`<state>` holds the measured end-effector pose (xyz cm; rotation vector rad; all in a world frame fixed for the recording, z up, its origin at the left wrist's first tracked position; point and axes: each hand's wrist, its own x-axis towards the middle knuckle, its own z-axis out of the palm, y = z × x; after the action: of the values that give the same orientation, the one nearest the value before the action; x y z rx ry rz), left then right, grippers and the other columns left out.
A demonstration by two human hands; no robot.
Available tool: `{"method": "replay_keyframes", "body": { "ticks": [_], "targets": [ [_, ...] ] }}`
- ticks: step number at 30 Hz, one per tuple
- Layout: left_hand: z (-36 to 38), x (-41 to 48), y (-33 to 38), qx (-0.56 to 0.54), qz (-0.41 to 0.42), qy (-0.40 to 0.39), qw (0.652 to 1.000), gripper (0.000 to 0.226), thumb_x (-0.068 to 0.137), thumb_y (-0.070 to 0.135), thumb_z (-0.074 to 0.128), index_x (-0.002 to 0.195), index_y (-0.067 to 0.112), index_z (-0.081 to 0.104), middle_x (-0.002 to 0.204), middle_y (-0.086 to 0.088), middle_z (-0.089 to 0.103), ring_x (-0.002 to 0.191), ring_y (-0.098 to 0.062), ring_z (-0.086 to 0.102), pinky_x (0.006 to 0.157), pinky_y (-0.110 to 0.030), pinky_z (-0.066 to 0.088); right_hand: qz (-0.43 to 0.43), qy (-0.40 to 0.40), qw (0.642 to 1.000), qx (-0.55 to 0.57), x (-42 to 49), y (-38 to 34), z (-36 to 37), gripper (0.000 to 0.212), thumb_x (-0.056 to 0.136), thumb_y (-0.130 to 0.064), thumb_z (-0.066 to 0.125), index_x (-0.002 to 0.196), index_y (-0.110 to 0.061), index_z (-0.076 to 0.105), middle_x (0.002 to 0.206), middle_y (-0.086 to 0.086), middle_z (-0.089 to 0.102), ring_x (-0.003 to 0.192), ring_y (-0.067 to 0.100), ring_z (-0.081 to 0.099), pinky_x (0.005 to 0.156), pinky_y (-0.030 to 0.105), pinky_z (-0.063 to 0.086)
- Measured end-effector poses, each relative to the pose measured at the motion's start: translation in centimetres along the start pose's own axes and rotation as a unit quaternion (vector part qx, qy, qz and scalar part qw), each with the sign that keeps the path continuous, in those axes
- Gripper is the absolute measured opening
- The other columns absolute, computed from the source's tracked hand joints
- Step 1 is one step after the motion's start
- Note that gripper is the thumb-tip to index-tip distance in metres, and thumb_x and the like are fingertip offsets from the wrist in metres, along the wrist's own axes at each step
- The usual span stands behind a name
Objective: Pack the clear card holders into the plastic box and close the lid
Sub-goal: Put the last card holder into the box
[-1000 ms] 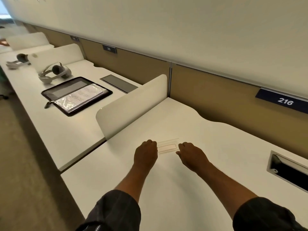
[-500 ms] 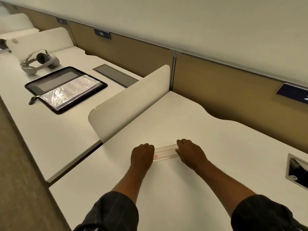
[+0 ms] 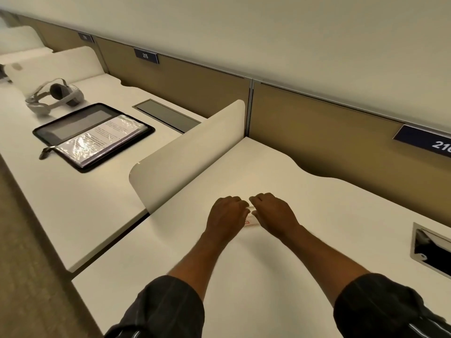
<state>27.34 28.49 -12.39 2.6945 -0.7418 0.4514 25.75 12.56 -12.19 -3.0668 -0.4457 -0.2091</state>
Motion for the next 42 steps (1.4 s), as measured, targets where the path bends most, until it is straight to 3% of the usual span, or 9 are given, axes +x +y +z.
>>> {"method": "replay_keyframes", "body": {
  "ticks": [10, 12, 16, 20, 23, 27, 32, 37, 42],
  "targets": [
    [-4.1, 1.4, 5.1, -0.228, -0.086, 0.062, 0.968, 0.046, 0.084, 0.062, 0.052, 0.102, 0.023, 0.069, 0.100, 0.009, 0.072, 0.091, -0.005, 0.064, 0.079, -0.018, 0.046, 0.166, 0.088, 0.950, 0.251, -3.6, 2.6, -3.4, 0.015, 0.089, -0.028, 0.058, 0.082, -0.022, 0.070, 0.076, -0.005, 0.070, 0.072, 0.015, 0.063, 0.062, 0.029, 0.045],
    [-4.9, 1.6, 6.1, -0.320, -0.145, 0.070, 0.934, 0.049, 0.088, 0.064, 0.041, 0.094, 0.023, 0.068, 0.092, 0.008, 0.071, 0.083, -0.004, 0.061, 0.075, -0.026, 0.049, 0.240, 0.119, 0.882, 0.387, -4.4, 3.3, -4.3, 0.015, 0.087, -0.024, 0.062, 0.075, -0.020, 0.069, 0.072, -0.007, 0.070, 0.070, 0.009, 0.064, 0.064, 0.024, 0.048],
    [-4.8, 1.4, 7.1, -0.358, -0.238, 0.048, 0.901, 0.039, 0.099, 0.034, 0.039, 0.083, 0.006, 0.061, 0.086, -0.011, 0.067, 0.083, -0.025, 0.058, 0.077, -0.041, 0.045, 0.317, 0.149, 0.669, 0.655, -6.2, 5.2, -6.1, 0.012, 0.088, -0.010, 0.062, 0.084, -0.006, 0.072, 0.087, 0.019, 0.072, 0.077, 0.021, 0.068, 0.072, 0.034, 0.060],
    [-4.5, 0.4, 9.0, -0.360, -0.257, -0.021, 0.897, 0.045, 0.098, 0.038, 0.042, 0.059, 0.016, 0.044, 0.067, -0.004, 0.053, 0.074, -0.028, 0.051, 0.065, -0.036, 0.036, 0.293, 0.179, 0.569, 0.747, -8.5, 7.2, -7.7, 0.014, 0.089, -0.011, 0.061, 0.084, -0.012, 0.074, 0.088, 0.012, 0.074, 0.080, 0.021, 0.069, 0.074, 0.034, 0.059],
    [-4.3, 0.7, 11.3, -0.409, -0.265, -0.041, 0.872, 0.043, 0.094, 0.044, 0.048, 0.060, 0.018, 0.051, 0.068, 0.000, 0.056, 0.071, -0.022, 0.055, 0.064, -0.033, 0.043, 0.286, 0.197, 0.540, 0.766, -10.5, 8.6, -8.4, 0.014, 0.089, -0.007, 0.060, 0.086, -0.012, 0.073, 0.091, 0.010, 0.075, 0.082, 0.022, 0.070, 0.076, 0.034, 0.059],
    [-4.3, 1.7, 14.5, -0.553, -0.305, -0.051, 0.774, 0.022, 0.085, 0.025, 0.067, 0.097, 0.007, 0.070, 0.099, -0.009, 0.067, 0.085, -0.021, 0.065, 0.070, -0.032, 0.060, 0.274, 0.224, 0.500, 0.790, -13.9, 10.7, -9.4, 0.015, 0.087, -0.005, 0.061, 0.096, -0.009, 0.073, 0.098, 0.011, 0.074, 0.086, 0.023, 0.070, 0.081, 0.037, 0.058],
    [-3.9, 1.4, 18.9, -0.664, -0.331, -0.093, 0.664, 0.012, 0.077, -0.001, 0.072, 0.088, -0.001, 0.069, 0.093, -0.017, 0.066, 0.084, -0.029, 0.066, 0.070, -0.031, 0.059, 0.269, 0.225, 0.511, 0.785, -18.8, 13.3, -11.0, 0.020, 0.087, -0.001, 0.060, 0.098, -0.013, 0.073, 0.099, 0.010, 0.075, 0.092, 0.022, 0.071, 0.079, 0.034, 0.059],
    [-3.6, 1.3, 24.3, -0.684, -0.351, -0.080, 0.634, 0.025, 0.072, -0.005, 0.076, 0.095, 0.000, 0.068, 0.095, -0.016, 0.068, 0.083, -0.028, 0.068, 0.071, -0.031, 0.057, 0.282, 0.221, 0.519, 0.776, -25.0, 16.4, -12.7, 0.032, 0.086, 0.008, 0.051, 0.112, -0.005, 0.065, 0.109, 0.014, 0.069, 0.103, 0.028, 0.064, 0.093, 0.040, 0.054],
    [-3.6, 1.5, 30.5, -0.669, -0.333, -0.078, 0.660, 0.021, 0.074, -0.004, 0.075, 0.092, 0.005, 0.068, 0.094, -0.014, 0.069, 0.086, -0.028, 0.066, 0.083, -0.037, 0.056, 0.268, 0.306, 0.354, 0.842, -32.3, 20.3, -14.7, 0.035, 0.091, -0.017, 0.036, 0.106, -0.002, 0.064, 0.102, 0.017, 0.072, 0.102, 0.037, 0.063, 0.084, 0.039, 0.057]
  ]
}}
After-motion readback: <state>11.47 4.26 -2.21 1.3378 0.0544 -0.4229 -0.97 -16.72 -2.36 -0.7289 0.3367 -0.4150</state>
